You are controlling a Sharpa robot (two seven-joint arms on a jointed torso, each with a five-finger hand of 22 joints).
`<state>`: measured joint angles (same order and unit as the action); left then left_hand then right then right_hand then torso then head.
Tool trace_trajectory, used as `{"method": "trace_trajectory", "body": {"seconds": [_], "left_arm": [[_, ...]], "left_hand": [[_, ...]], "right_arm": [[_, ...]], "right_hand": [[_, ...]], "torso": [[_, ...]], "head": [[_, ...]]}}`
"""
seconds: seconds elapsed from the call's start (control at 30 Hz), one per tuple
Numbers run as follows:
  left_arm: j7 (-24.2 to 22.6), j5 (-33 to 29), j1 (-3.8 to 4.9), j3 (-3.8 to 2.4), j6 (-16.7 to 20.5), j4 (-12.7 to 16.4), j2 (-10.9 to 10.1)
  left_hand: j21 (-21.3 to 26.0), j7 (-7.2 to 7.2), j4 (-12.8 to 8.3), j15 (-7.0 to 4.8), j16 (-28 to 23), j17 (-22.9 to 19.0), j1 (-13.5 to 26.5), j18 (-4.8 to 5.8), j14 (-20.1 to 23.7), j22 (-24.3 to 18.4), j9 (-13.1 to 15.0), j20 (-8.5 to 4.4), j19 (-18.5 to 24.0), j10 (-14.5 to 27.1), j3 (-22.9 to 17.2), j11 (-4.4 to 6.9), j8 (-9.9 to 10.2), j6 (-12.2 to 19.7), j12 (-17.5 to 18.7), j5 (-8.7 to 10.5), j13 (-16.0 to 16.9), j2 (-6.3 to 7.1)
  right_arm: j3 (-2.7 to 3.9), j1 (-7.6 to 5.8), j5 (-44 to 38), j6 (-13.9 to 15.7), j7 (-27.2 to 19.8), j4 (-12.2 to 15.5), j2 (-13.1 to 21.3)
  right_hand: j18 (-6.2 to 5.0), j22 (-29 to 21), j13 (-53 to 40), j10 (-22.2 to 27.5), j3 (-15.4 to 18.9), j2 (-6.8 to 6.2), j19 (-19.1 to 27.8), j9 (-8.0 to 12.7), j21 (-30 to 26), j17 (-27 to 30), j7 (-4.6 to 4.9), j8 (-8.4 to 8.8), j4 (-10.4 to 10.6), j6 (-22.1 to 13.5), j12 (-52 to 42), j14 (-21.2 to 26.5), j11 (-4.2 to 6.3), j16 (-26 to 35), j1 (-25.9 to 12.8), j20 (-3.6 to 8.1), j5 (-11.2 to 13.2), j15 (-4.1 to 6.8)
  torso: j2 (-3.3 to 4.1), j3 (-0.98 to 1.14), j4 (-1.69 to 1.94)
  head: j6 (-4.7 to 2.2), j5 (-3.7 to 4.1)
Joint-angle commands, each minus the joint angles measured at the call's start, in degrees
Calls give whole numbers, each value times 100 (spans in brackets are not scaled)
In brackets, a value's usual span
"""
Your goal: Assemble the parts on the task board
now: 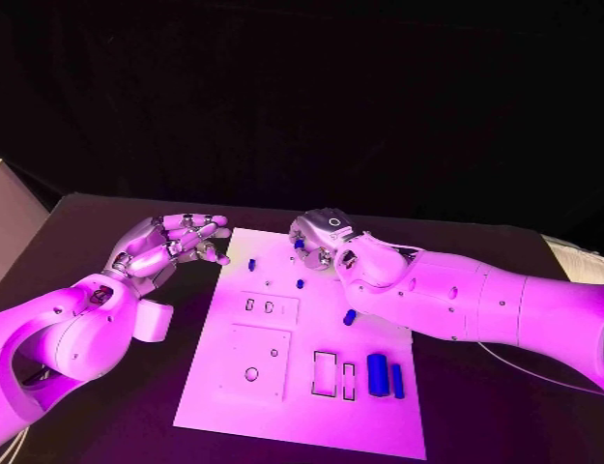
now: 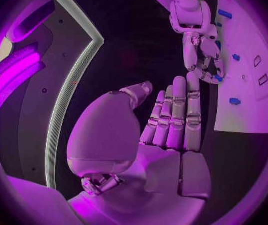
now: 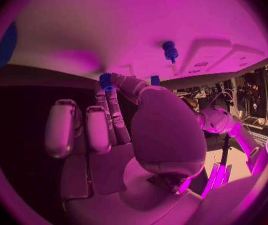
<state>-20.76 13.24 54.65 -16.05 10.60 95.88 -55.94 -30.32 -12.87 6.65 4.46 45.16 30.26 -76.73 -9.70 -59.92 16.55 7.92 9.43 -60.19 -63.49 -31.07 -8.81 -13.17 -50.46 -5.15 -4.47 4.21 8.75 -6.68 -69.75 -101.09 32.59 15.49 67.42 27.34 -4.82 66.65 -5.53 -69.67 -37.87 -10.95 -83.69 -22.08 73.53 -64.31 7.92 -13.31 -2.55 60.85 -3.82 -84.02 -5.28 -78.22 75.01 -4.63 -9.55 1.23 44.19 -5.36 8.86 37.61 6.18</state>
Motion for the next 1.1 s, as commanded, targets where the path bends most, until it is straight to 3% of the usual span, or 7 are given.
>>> {"method": "trace_trajectory", "body": {"seconds": [0.03,0.27,0.4,0.57,0.67,0.83,1.1], "left_arm": [[-22,15,2,-5,-101,6,3],[-19,15,2,-5,-100,7,1],[-14,15,2,-5,-99,9,-1],[-9,15,2,-5,-100,8,-3],[-7,15,2,-5,-102,4,-4],[-10,14,2,-5,-104,-19,-10],[-19,14,1,-4,-96,-66,-43]], "left_hand": [[-11,-29,-1,3,39,7,26,-39,28,5,-9,-14,38,36,-24,-7,39,45,24,31,-8,-2],[-11,-29,-1,3,39,7,26,-39,28,5,-9,-14,38,36,-24,-7,39,45,24,31,-8,-2],[-18,-30,-2,4,43,7,27,-39,31,10,-10,-12,45,40,-23,-9,41,48,26,32,-8,0],[-18,-30,-2,4,43,7,27,-39,31,10,-10,-12,45,40,-23,-9,41,48,26,32,-8,0],[-18,-30,-2,4,43,7,27,-39,31,10,-10,-12,45,40,-23,-9,41,48,26,32,-8,0],[-18,-30,-2,4,43,7,27,-39,31,10,-10,-12,45,40,-23,-9,41,48,26,32,-8,0],[-28,-33,-1,6,47,7,31,-39,35,18,-12,-10,55,48,-20,-12,45,56,30,32,-8,3]], "right_arm": [[-8,15,-67,-125,19,15,7],[-8,15,-48,-64,-24,-17,-8],[-8,15,-33,-12,-62,-52,-17],[-8,15,-16,48,-91,-33,14],[-7,15,-6,91,-104,50,82],[31,22,58,263,-124,486,454],[200,-14,946,490,-392,1464,1414]], "right_hand": [[32,6,-199,-188,0,29,20,-10,35,-7,-5,-24,-27,26,-14,-106,139,-15,30,0,-16,-27],[-18,-285,-138,69,31,-134,128,0,-196,265,68,134,39,-244,44,-27,57,131,-121,-35,66,-87],[-185,-1192,60,786,206,-311,427,55,-946,1083,129,403,138,-634,32,191,-55,633,-165,-127,521,-173],[-248,-1650,155,1197,1184,-182,440,158,-1420,1431,109,633,359,-825,16,207,-75,888,190,-139,546,-184],[-256,-1763,163,1361,1910,-90,393,219,-1574,1491,75,719,661,-824,19,195,-99,935,482,-150,434,-200],[-268,-1862,157,1394,2399,-88,354,270,-1712,1536,77,782,1119,-794,11,193,-101,960,853,-149,341,-202],[-245,-1730,64,883,2334,-82,276,282,-1639,1313,126,767,1370,-651,-137,123,-23,817,1016,-96,322,-143]], "torso": [[2,-5,6],[9,-8,1],[7,-9,5],[5,-11,13],[4,-11,16],[1,2,2],[-14,41,-101]], "head": [[4,0],[-6,3],[-9,11],[-10,11],[-7,16],[-22,6],[-109,48]]}}
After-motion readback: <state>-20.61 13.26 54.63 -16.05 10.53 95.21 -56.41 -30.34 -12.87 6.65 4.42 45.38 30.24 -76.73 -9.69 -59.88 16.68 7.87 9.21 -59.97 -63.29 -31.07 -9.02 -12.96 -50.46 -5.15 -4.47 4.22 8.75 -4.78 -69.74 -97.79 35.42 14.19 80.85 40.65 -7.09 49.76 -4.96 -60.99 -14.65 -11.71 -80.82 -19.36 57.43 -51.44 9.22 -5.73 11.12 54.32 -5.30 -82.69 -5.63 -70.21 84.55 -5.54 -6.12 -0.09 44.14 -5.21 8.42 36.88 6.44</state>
